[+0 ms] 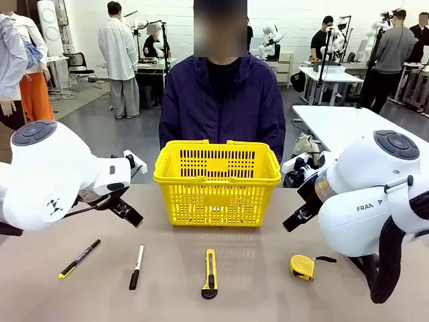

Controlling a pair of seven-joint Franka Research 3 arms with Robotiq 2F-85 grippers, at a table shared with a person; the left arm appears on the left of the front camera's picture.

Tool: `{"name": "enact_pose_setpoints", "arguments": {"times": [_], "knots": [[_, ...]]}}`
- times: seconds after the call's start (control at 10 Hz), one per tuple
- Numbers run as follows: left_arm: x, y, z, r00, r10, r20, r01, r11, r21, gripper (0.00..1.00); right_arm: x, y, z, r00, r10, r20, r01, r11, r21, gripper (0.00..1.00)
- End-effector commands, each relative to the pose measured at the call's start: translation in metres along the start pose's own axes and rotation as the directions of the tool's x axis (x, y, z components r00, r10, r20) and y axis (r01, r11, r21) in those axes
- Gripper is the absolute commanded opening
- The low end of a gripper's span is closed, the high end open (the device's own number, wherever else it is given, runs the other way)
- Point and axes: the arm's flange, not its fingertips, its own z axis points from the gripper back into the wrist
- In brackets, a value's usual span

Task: Place the items the person wants into the basket.
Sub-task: Pick up the item the person points to and place it in the Market Basket.

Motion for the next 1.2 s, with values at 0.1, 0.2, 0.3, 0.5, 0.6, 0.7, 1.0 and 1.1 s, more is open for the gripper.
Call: {"name": "enact_pose_setpoints", "arguments": {"times": [0.1, 0.2, 0.3, 0.5, 0.6, 0.7, 1.0, 1.1], "knots": [[0.0000, -0.0001, 0.0000, 1.000, 0.000, 0.000, 0.000, 1.000, 0.000, 1.00, 0.0000, 0.0000, 0.0000, 1.000, 0.000, 0.000, 0.000, 1.000, 0.000, 1.00], [0.0000, -0.0001, 0.0000, 1.000, 0.000, 0.000, 0.000, 1.000, 0.000, 1.00, 0.0000, 0.0000, 0.0000, 1.000, 0.000, 0.000, 0.000, 1.000, 0.000, 1.00], [0.0000, -0.0001, 0.0000, 1.000, 0.000, 0.000, 0.000, 1.000, 0.000, 1.00, 0.0000, 0.0000, 0.0000, 1.000, 0.000, 0.000, 0.000, 1.000, 0.000, 1.00], [0.0000, -0.0001, 0.0000, 1.000, 0.000, 0.000, 0.000, 1.000, 0.000, 1.00, 0.0000, 0.0000, 0.0000, 1.000, 0.000, 0.000, 0.000, 1.000, 0.000, 1.00], [0.0000, -0.0001, 0.0000, 1.000, 0.000, 0.000, 0.000, 1.000, 0.000, 1.00, 0.0000, 0.0000, 0.0000, 1.000, 0.000, 0.000, 0.000, 1.000, 0.000, 1.00], [0.0000, -0.0001, 0.0000, 1.000, 0.000, 0.000, 0.000, 1.000, 0.000, 1.00, 0.0000, 0.0000, 0.0000, 1.000, 0.000, 0.000, 0.000, 1.000, 0.000, 1.00], [0.0000, -0.0001, 0.0000, 1.000, 0.000, 0.000, 0.000, 1.000, 0.000, 1.00, 0.0000, 0.0000, 0.0000, 1.000, 0.000, 0.000, 0.000, 1.000, 0.000, 1.00], [0.0000, -0.0001, 0.0000, 1.000, 0.000, 0.000, 0.000, 1.000, 0.000, 1.00, 0.0000, 0.0000, 0.0000, 1.000, 0.000, 0.000, 0.000, 1.000, 0.000, 1.00]]}}
